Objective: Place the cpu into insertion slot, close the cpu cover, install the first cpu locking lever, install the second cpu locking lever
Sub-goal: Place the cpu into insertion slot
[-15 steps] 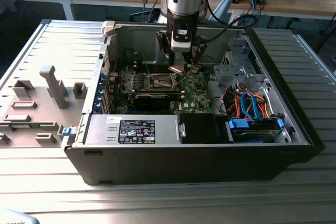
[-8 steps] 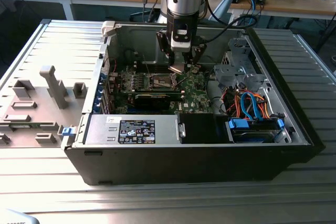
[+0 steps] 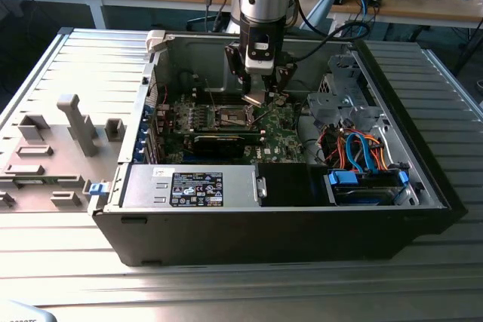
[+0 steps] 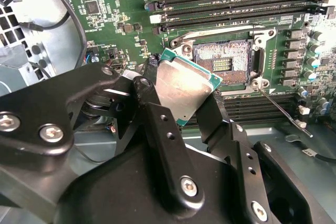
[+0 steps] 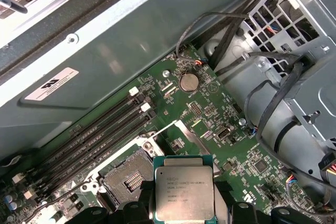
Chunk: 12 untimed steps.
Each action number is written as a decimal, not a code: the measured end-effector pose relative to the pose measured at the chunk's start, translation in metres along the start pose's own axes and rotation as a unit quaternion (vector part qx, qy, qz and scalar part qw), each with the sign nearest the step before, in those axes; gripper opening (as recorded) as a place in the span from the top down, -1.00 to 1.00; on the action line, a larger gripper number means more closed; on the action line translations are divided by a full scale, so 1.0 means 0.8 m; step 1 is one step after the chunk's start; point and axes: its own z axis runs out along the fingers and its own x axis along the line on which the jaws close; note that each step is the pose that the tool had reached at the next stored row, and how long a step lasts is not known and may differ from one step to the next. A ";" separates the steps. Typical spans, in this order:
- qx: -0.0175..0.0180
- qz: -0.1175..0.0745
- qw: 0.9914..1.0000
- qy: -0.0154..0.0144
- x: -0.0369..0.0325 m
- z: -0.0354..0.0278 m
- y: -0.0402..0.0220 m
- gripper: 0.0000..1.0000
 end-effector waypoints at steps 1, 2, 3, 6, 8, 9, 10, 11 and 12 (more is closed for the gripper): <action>0.000 0.000 1.000 0.000 0.0000 0.0000 0.0000 -0.08; 0.000 0.001 1.000 0.000 0.0000 0.0000 0.0000 -0.08; 0.000 0.001 1.000 0.000 0.0000 0.0001 0.0000 -0.08; 0.000 0.002 1.000 0.000 0.0000 0.0001 0.0000 -0.08; 0.000 0.003 1.000 0.000 0.0000 0.0001 0.0000 -0.08; 0.000 0.003 1.000 0.000 0.0000 0.0001 0.0000 -0.08; 0.000 0.003 1.000 0.000 0.0000 0.0001 0.0000 -0.08; 0.000 0.004 1.000 0.000 0.0000 0.0001 0.0000 -0.08; 0.000 0.004 1.000 0.000 0.0000 0.0001 0.0000 -0.08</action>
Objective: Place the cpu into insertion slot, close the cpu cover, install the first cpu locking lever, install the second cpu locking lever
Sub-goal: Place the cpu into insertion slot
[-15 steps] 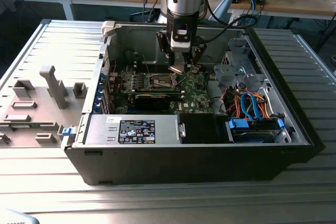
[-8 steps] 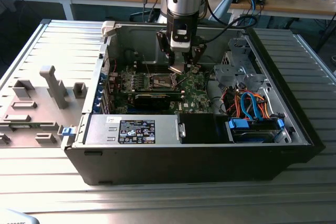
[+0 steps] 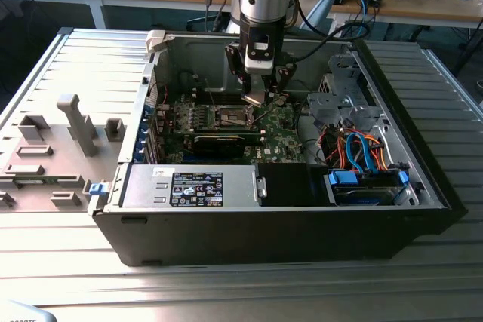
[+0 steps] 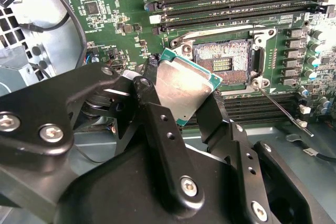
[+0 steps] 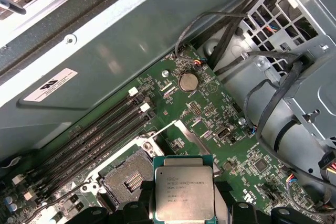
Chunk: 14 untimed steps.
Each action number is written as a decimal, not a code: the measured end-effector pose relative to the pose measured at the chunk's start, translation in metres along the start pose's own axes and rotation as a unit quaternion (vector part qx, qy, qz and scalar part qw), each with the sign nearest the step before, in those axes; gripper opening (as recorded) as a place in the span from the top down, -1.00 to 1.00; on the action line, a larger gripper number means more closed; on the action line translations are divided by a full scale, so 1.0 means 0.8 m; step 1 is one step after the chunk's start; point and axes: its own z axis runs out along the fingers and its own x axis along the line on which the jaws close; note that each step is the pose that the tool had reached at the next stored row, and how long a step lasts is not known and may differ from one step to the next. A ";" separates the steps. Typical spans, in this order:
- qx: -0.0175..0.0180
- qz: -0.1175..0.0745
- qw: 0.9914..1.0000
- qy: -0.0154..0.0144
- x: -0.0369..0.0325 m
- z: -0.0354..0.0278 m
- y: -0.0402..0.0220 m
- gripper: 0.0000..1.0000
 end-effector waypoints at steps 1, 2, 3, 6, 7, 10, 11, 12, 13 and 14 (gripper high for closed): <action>0.000 0.000 1.000 0.000 0.0000 0.0000 0.0000 -0.08; 0.000 0.001 1.000 0.000 0.0000 0.0000 0.0000 -0.08; 0.000 0.001 1.000 0.000 0.0000 0.0000 0.0000 -0.08; 0.000 0.002 1.000 0.000 0.0000 0.0000 0.0000 -0.08; 0.000 0.002 1.000 0.000 0.0000 0.0001 0.0000 -0.08; 0.000 0.003 1.000 0.000 0.0000 0.0001 0.0000 -0.08; 0.000 0.003 1.000 0.000 0.0000 0.0001 0.0000 -0.08; 0.000 0.004 1.000 0.000 0.0000 0.0001 0.0000 -0.08; 0.000 0.004 1.000 0.000 0.0000 0.0001 0.0000 -0.08; 0.000 0.004 1.000 0.000 0.0000 0.0001 0.0000 -0.08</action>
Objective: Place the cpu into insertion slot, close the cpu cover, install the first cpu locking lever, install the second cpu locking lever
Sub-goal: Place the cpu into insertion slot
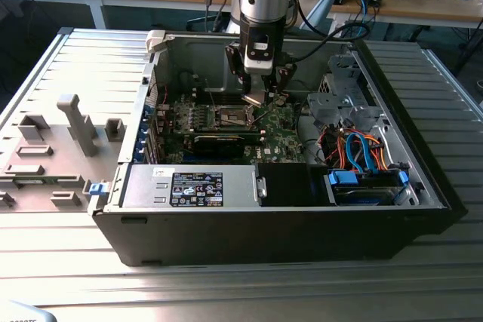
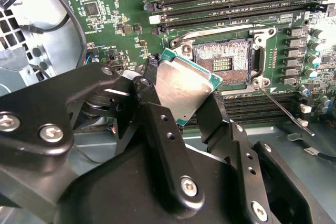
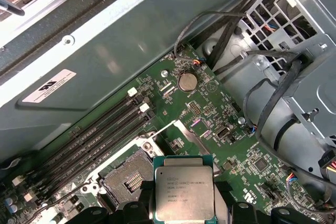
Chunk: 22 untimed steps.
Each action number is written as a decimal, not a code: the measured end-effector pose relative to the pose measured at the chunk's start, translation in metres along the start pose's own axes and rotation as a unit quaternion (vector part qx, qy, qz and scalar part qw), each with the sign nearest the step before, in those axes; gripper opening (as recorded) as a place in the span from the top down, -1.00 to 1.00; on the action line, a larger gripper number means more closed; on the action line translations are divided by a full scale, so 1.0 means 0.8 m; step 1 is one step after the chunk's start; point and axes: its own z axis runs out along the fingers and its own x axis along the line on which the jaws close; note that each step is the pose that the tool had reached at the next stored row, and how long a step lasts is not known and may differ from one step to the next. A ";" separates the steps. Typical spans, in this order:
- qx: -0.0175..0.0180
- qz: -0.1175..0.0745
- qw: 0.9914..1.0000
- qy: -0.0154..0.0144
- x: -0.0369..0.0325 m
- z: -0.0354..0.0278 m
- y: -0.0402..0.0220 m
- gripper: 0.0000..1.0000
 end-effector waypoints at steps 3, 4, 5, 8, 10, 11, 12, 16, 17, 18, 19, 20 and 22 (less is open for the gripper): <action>0.000 0.001 1.000 0.000 0.0000 0.0000 0.0000 -0.08; 0.000 0.001 1.000 0.000 0.0000 0.0000 0.0000 -0.08; 0.000 0.001 1.000 0.000 0.0000 0.0000 0.0000 -0.08; 0.000 0.002 1.000 0.000 0.0000 0.0000 0.0000 -0.08; 0.000 0.003 1.000 0.000 0.0000 0.0000 0.0000 -0.08; 0.000 0.003 1.000 0.000 0.0000 0.0000 0.0000 -0.08; 0.000 0.004 1.000 0.000 0.0000 0.0000 0.0000 -0.08; 0.000 0.005 1.000 0.000 0.0000 0.0004 0.0000 -0.08; 0.000 0.006 1.000 0.000 0.0000 0.0005 0.0000 -0.08; 0.000 0.006 1.000 0.000 0.0000 0.0005 0.0000 -0.08; 0.000 0.006 1.000 0.000 0.0000 0.0005 0.0000 -0.08; 0.000 0.007 1.000 0.000 0.0000 0.0006 0.0000 -0.08; 0.000 0.007 1.000 0.000 0.0000 0.0007 0.0000 -0.08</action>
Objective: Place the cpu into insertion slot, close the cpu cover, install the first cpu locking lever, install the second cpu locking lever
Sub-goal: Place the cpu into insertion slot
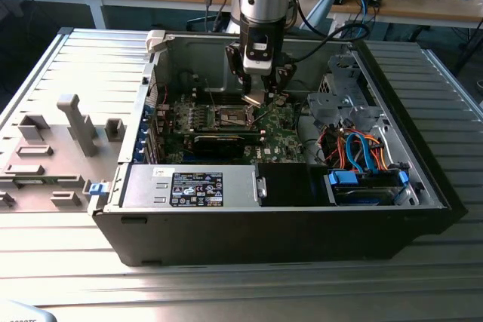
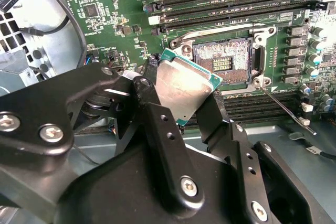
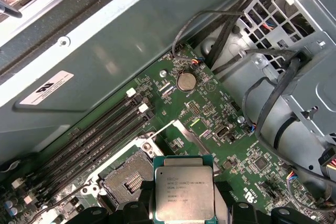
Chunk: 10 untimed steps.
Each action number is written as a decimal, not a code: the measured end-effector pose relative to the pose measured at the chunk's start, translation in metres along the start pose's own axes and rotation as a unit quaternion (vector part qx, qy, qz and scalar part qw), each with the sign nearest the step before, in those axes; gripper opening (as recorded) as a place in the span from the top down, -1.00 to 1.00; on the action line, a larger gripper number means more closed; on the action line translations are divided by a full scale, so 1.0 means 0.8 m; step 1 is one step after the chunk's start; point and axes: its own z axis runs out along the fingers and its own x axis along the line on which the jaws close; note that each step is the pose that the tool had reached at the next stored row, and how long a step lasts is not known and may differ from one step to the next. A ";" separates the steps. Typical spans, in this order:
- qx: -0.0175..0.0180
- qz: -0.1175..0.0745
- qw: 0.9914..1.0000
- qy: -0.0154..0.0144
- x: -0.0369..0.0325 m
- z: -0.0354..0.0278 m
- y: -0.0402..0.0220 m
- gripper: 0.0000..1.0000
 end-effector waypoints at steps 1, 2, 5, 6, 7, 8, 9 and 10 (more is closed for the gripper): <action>0.000 0.000 1.000 0.000 0.0000 0.0001 0.0000 -0.08; 0.000 0.001 1.000 0.000 0.0000 0.0002 0.0000 -0.08; 0.000 0.001 1.000 0.000 0.0000 0.0004 0.0000 -0.08; 0.000 0.001 1.000 0.000 0.0000 0.0005 0.0000 -0.08; 0.000 0.001 1.000 0.000 0.0000 0.0005 0.0000 -0.08; 0.000 0.002 1.000 0.000 0.0000 0.0005 0.0000 -0.08; 0.000 0.002 1.000 0.000 0.0000 0.0006 0.0000 -0.08; 0.000 0.002 1.000 0.000 0.0000 0.0007 0.0000 -0.08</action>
